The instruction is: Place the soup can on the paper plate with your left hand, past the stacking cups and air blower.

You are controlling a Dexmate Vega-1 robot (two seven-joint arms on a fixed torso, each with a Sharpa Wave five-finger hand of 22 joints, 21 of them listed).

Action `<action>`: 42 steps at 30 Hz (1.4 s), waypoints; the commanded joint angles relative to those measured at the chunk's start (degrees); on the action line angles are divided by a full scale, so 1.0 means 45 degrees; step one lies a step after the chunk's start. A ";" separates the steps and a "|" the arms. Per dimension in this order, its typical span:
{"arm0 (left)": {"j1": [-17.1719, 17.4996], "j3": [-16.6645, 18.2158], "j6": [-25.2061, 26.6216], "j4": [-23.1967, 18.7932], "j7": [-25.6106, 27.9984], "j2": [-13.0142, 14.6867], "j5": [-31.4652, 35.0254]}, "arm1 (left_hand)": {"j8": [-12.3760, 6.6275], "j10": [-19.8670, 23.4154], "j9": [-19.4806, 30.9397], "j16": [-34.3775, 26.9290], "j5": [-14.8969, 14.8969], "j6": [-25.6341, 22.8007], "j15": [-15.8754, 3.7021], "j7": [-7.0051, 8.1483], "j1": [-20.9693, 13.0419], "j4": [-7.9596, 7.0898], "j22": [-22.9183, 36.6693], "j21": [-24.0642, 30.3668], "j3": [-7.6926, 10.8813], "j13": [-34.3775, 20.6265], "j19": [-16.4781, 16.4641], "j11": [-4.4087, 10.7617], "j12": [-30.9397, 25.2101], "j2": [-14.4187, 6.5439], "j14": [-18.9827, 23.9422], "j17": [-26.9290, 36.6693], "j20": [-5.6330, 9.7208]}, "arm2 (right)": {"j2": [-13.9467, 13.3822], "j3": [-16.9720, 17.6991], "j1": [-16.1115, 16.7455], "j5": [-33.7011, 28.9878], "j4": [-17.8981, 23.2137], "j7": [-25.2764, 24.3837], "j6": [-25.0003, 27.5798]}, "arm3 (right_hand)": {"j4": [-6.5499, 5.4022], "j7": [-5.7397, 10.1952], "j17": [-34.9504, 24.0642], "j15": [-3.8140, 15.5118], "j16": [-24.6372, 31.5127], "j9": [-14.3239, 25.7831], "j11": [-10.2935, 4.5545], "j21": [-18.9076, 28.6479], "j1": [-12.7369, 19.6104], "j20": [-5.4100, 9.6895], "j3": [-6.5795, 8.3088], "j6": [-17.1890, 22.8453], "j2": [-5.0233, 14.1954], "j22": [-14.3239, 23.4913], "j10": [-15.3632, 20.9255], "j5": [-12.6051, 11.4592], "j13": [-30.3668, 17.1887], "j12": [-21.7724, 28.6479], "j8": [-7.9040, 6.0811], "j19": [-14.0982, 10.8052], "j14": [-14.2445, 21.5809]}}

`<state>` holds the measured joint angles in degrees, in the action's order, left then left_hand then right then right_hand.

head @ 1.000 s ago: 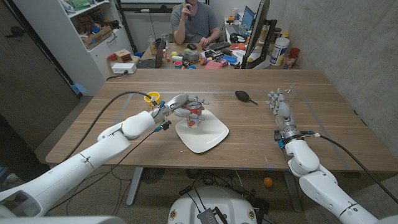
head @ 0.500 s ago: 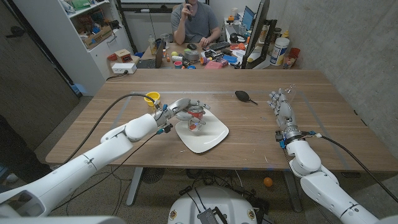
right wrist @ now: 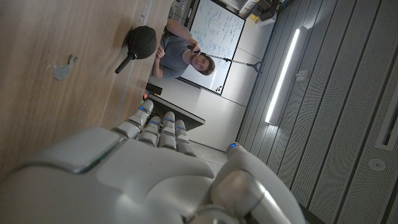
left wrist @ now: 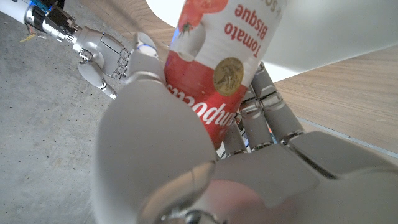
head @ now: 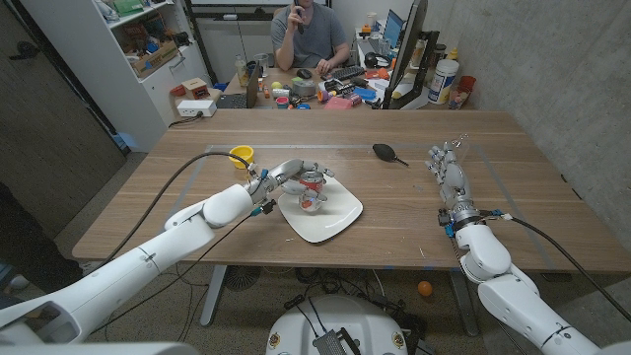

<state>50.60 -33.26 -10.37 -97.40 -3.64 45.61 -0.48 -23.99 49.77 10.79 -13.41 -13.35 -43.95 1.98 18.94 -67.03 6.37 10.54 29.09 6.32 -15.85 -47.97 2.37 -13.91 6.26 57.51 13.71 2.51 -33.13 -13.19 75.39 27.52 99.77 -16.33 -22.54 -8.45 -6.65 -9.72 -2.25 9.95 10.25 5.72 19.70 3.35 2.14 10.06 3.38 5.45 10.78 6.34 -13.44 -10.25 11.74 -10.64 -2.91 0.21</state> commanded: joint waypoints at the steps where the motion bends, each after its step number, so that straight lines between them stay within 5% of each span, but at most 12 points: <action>1: -0.0092 -0.0307 -0.0352 0.0647 0.0233 -0.0300 0.0517 | -0.0009 0.1959 0.0050 -0.0058 0.0037 -0.4524 -0.3483 -0.3516 -0.1762 -0.0082 0.0056 0.0084 0.0047 -0.0026 -0.0692 0.1917 0.0059 -0.2003 0.2502 0.0062 0.1664 | 0.0005 0.0072 0.0136 -0.0060 0.0128 -0.0124 -0.0007 | 0.0025 -0.0122 -0.0032 -0.0084 0.0037 0.0044 -0.0007 -0.0038 0.0095 0.0017 0.0048 0.0020 0.0377 0.0028 0.0122 0.0009 -0.0046 0.0019 -0.0055 -0.0119 0.0055; 17: -0.0161 -0.0508 -0.0635 0.0888 0.0151 -0.0370 0.0845 | 0.0267 0.1642 0.0091 0.0090 0.0034 -0.4002 -0.3492 -0.3375 -0.1807 -0.0093 0.0064 0.0045 0.0006 -0.0101 -0.0539 0.1910 0.0263 -0.2098 0.2222 0.0005 0.1695 | 0.0043 0.0124 0.0198 -0.0173 0.0247 -0.0236 -0.0002 | 0.0024 -0.0098 -0.0033 -0.0082 0.0031 0.0044 0.0002 -0.0069 0.0084 0.0014 0.0040 0.0013 0.0355 0.0029 0.0122 0.0017 -0.0046 0.0017 -0.0050 -0.0117 0.0039; 25: -0.0321 -0.0570 -0.0231 0.0725 -0.0641 -0.0264 0.0387 | 0.1310 0.0918 0.0185 0.0456 0.0072 -0.1547 -0.3369 -0.3377 -0.0725 -0.0666 -0.0030 -0.0070 -0.0603 0.0161 -0.0656 0.1958 0.0669 -0.1835 0.1427 -0.0385 0.1436 | 0.0065 0.0154 0.0197 -0.0172 0.0254 -0.0280 0.0044 | 0.0021 -0.0104 -0.0034 -0.0078 0.0034 0.0044 0.0009 -0.0083 0.0077 0.0024 0.0039 0.0023 0.0353 0.0030 0.0118 0.0020 -0.0046 0.0015 -0.0053 -0.0123 0.0045; 30: -0.0446 -0.0644 0.0061 0.0655 -0.1018 -0.0187 0.0248 | 0.2399 0.0499 0.0358 0.0525 -0.0028 0.1232 -0.3333 -0.4029 -0.0546 -0.0778 -0.0077 -0.0190 -0.0781 0.0272 -0.0931 0.1584 0.0656 -0.1825 0.1094 -0.0600 0.1386 | 0.0065 0.0181 0.0179 -0.0132 0.0210 -0.0241 0.0025 | 0.0020 -0.0108 -0.0034 -0.0083 0.0034 0.0044 0.0015 -0.0092 0.0074 0.0010 0.0038 0.0021 0.0351 0.0030 0.0128 0.0022 -0.0046 0.0018 -0.0052 -0.0122 0.0047; 34: -0.0623 -0.0812 0.0392 0.0358 -0.1283 0.0042 0.0675 | 0.2874 -0.1818 0.0505 0.0794 -0.0155 0.3098 -0.3152 -0.4320 -0.0026 -0.0988 -0.0048 -0.0892 -0.1334 0.0502 0.0049 0.1106 0.0820 -0.1375 -0.1527 -0.0631 0.0587 | 0.0066 0.0186 0.0128 -0.0097 0.0148 -0.0187 0.0014 | 0.0020 -0.0112 -0.0034 -0.0094 0.0035 0.0044 0.0016 -0.0095 0.0072 0.0003 0.0038 0.0024 0.0351 0.0031 0.0131 0.0022 -0.0046 0.0019 -0.0052 -0.0128 0.0049; 38: -0.0808 -0.0986 0.0550 0.0136 -0.1619 0.0246 0.1065 | 0.3043 -0.5253 0.0436 0.0744 -0.0471 0.5488 -0.1956 -0.4823 0.0347 -0.1130 -0.0024 -0.2127 -0.1953 0.0641 0.2133 0.0012 0.0871 -0.1018 -0.5498 -0.0521 -0.0532 | 0.0082 0.0180 0.0082 -0.0056 0.0064 -0.0124 -0.0033 | 0.0019 -0.0107 -0.0034 -0.0098 0.0037 0.0044 0.0008 -0.0098 0.0068 0.0010 0.0035 0.0020 0.0345 0.0031 0.0127 0.0023 -0.0046 0.0017 -0.0050 -0.0137 0.0055; 42: -0.0914 -0.1055 0.0602 -0.0019 -0.1847 0.0381 0.1279 | 0.3003 -0.8895 0.0336 0.0729 -0.0974 0.8818 -0.0297 -0.5115 0.0701 -0.1381 -0.0001 -0.3858 -0.2599 0.0687 0.5417 -0.1043 0.0816 -0.1037 -0.9391 -0.0469 -0.2690 | 0.0085 0.0180 0.0053 -0.0032 0.0023 -0.0098 -0.0041 | 0.0019 -0.0125 -0.0034 -0.0109 0.0038 0.0044 0.0012 -0.0103 0.0063 -0.0010 0.0029 0.0020 0.0334 0.0031 0.0132 0.0024 -0.0046 0.0019 -0.0050 -0.0140 0.0059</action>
<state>47.84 -36.71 -9.68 -95.68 -8.69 45.67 2.61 -10.36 17.70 12.42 -9.95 -16.56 -10.89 -2.36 -3.67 -63.76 0.74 10.39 15.47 -3.82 -12.76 -31.08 0.36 -10.32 0.75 23.55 11.35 -4.84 -32.85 -12.45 76.02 26.96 100.54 -17.26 -22.53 -8.46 -6.65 -9.72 -2.24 9.95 10.25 5.72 19.28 3.35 1.93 10.06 3.38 5.45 10.78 6.34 -13.44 -10.24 11.74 -10.64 -3.12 0.21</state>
